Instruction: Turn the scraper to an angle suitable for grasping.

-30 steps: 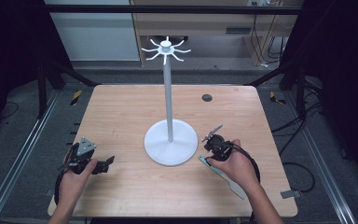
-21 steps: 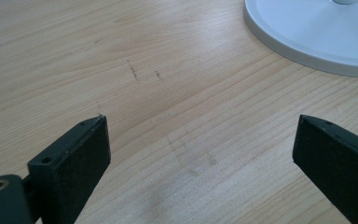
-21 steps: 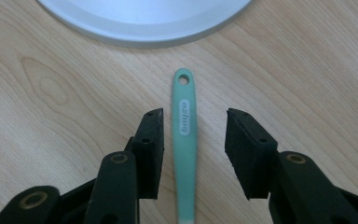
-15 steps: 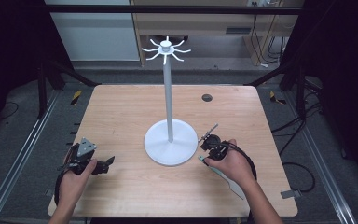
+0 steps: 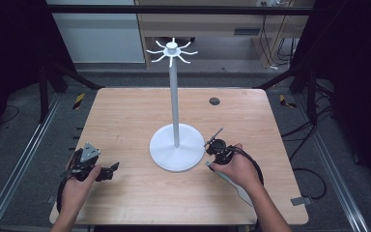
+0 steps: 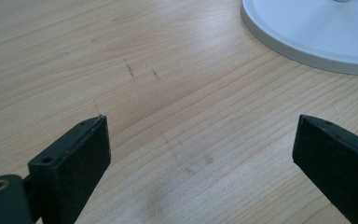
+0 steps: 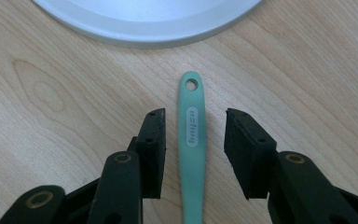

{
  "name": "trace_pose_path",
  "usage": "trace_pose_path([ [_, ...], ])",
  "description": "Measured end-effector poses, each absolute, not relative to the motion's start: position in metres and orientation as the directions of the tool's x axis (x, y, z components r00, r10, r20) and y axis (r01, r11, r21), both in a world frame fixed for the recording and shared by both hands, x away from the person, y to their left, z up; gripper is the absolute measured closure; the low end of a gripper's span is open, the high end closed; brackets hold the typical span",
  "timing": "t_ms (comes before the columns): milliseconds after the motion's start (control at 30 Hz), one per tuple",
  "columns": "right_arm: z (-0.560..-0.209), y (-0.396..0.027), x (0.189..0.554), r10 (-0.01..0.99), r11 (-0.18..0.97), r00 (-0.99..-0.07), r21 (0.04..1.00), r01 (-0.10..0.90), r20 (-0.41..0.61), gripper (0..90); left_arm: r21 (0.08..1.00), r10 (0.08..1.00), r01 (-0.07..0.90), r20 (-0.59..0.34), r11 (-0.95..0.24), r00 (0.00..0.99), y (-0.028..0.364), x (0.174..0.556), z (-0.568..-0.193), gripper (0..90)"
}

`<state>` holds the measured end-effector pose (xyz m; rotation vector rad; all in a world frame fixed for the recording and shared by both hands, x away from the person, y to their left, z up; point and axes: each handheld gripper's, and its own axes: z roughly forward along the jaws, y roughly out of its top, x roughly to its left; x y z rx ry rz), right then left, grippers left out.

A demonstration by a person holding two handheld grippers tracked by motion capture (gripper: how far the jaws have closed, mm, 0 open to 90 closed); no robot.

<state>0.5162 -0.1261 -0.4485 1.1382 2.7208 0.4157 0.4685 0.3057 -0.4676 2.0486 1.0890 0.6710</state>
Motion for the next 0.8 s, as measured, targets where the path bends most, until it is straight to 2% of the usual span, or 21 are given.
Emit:
trace_pose_path([
  [333, -0.460, -0.127, 0.520, 0.729, 0.664, -0.684, 0.271, 0.697, -0.025, 62.1, 0.781, 0.853, 0.486, 0.111, -0.393, 0.511, 0.307, 0.469, -0.468, 3.8],
  [733, -0.467, -0.123, 0.527, 0.705, 0.695, -0.709, 0.229, 0.681, -0.031, 69.2, 0.780, 0.849, 0.480, 0.119, -0.401, 0.515, 0.305, 0.467, -0.467, 4.0],
  [800, -0.467, -0.124, 0.528, 0.705, 0.694, -0.709, 0.229, 0.683, -0.025, 72.9, 0.780, 0.848, 0.480, 0.119, -0.402, 0.516, 0.305, 0.467, -0.467, 4.0],
])
